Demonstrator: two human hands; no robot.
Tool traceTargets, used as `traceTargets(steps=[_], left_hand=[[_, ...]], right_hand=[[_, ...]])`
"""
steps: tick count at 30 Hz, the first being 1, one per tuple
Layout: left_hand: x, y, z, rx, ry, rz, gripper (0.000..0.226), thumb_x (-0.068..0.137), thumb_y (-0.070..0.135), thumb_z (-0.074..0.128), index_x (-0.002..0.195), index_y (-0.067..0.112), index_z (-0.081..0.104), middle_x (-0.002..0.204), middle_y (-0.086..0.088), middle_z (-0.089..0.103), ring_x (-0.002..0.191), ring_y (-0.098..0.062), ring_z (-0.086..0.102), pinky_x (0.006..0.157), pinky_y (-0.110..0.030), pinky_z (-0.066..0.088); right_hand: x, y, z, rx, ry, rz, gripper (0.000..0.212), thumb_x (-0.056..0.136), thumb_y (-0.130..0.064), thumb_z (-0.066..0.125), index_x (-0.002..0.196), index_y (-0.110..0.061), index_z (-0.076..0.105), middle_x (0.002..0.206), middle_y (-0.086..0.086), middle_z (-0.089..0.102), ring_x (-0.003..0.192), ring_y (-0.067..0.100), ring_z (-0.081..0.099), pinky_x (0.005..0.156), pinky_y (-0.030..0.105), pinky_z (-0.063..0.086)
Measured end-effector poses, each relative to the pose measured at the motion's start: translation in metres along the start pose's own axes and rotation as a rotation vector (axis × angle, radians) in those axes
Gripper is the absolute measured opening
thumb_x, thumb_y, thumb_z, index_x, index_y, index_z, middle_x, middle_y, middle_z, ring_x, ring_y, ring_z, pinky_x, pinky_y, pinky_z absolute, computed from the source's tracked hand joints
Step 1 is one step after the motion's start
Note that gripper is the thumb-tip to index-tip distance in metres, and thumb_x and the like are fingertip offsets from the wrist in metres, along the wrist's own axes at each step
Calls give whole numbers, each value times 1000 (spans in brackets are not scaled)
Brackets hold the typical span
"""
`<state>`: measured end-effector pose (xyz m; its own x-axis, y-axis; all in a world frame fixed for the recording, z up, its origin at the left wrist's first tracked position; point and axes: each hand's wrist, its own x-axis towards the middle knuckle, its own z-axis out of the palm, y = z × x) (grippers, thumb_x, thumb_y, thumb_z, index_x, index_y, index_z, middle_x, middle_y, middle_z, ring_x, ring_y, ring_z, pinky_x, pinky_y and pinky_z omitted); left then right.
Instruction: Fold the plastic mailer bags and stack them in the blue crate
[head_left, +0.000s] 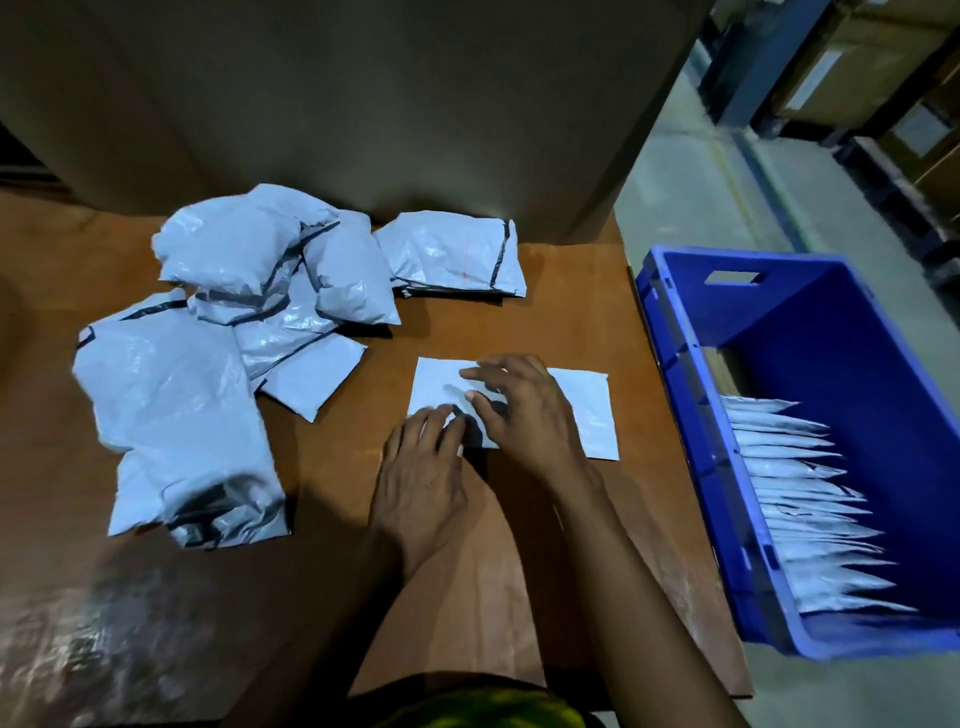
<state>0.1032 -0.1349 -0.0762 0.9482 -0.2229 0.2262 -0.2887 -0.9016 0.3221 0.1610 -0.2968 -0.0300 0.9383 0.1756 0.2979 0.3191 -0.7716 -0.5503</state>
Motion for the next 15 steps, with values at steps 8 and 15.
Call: traceTargets(steps=[8,15], left_hand=[[-5,-3,1,8,-6,5,55,91,16,35,140,10,60,144,-10,57,135,-32,51,112,-48,44],[-7,-2,-3,-4,-63,-24,55,95,21,31,144,19,56,151,-6,52,141,-27,47,115,-44,38]], right_hand=[[15,19,47,-107,-69,-144,34,96,-23,63,126,-33,75,128,-9,67,122,19,55,96,35,42],[23,24,13,26,-264,-58,31,96,-17,73,127,-21,76,131,-4,71,116,21,56,97,40,50]])
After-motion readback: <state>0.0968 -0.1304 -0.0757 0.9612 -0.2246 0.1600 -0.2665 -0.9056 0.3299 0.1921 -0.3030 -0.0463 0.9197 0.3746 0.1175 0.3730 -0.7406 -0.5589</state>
